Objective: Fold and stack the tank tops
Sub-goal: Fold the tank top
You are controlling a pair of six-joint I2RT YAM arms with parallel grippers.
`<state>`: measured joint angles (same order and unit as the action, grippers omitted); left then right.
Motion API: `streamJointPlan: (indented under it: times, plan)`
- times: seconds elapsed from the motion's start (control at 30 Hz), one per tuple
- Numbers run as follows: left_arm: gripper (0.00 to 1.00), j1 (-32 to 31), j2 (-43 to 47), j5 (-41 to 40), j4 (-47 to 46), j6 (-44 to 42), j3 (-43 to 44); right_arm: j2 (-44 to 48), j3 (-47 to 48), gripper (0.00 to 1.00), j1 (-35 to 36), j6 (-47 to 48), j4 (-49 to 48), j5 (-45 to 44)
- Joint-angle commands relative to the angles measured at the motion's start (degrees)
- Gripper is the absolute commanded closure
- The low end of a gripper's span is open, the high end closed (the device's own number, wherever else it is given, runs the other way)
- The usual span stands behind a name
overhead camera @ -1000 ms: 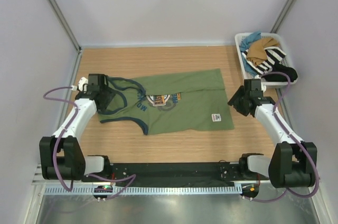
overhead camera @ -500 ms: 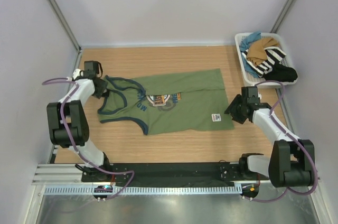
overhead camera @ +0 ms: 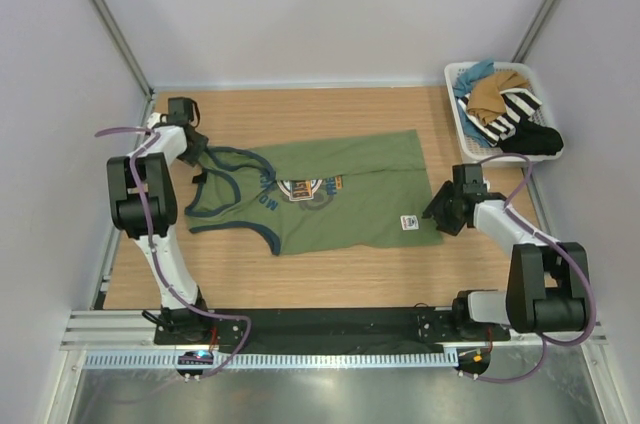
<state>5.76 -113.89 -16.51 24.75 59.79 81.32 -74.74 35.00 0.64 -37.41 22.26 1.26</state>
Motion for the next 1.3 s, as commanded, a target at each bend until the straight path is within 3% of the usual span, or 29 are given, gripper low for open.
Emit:
streamJointPlan:
  times: [0.0, 0.13, 0.23, 0.27, 0.3, 0.47, 0.6, 0.8, 0.83, 0.9, 0.93, 1.03, 1.1, 1.27]
  plan:
    - [0.56, 0.0, -2.4, -1.9, -0.7, -0.3, 2.9, -1.4, 0.7, 0.46, 0.1, 0.3, -2.7, -0.3]
    - [0.57, 0.1, -3.8, -6.4, 1.6, 0.8, 4.0, -3.2, 1.3, 0.46, 0.1, 0.2, -3.3, -1.0]
    - [0.79, 0.5, -5.7, -6.3, 1.4, 0.1, 5.9, -5.0, 1.7, 0.46, 0.1, 0.1, -3.7, -3.3]
    - [0.97, 0.6, -7.2, -5.5, 1.4, -0.5, 6.7, -5.4, 1.8, 0.46, 0.1, 0.1, -3.8, -3.5]
    - [1.0, 0.7, -8.1, -4.5, 1.4, -0.9, 7.4, -6.0, 1.9, 0.48, 0.0, -0.1, -3.8, -4.1]
    - [1.0, 1.6, -10.6, -5.2, 2.3, -0.8, 11.0, -6.8, 2.3, 0.76, 0.1, -0.5, -2.0, -6.5]
    - [1.0, 3.5, -8.9, -8.2, 4.2, 0.3, 11.5, -3.8, 1.9, 0.78, 0.1, -0.7, 0.5, -10.0]
    - [1.0, 4.1, -7.1, -8.4, 4.3, 0.9, 11.7, 3.1, -1.4, 0.73, 0.1, -3.4, 2.1, -11.9]
    - [0.96, 4.0, -6.9, -8.2, 3.9, 0.9, 11.8, 3.7, -1.7, 0.71, 0.1, -3.4, 2.2, -11.3]
    - [0.74, 3.3, -6.8, -5.3, 2.2, -1.7, 12.1, 4.2, -1.7, 0.59, 0.0, -2.9, 1.7, -10.2]
    - [0.51, 2.9, -6.9, -5.1, 2.6, -2.2, 12.5, 4.3, -1.4, 0.58, 0.1, -2.7, 2.0, -9.9]
    - [0.31, 1.6, -4.9, -6.0, 4.5, -2.6, 11.9, 4.7, -0.3, 0.53, 0.1, -2.1, 2.6, -8.3]
    - [0.27, 1.5, -2.7, -6.1, 4.7, -2.0, 9.1, 5.6, 0.2, 0.44, 0.1, -1.6, 3.0, -7.1]
    - [0.1, 1.5, 7.0, -8.4, 6.8, -1.5, 2.4, 10.1, 0.7, 0.44, 0.1, 0.1, 4.5, -6.5]
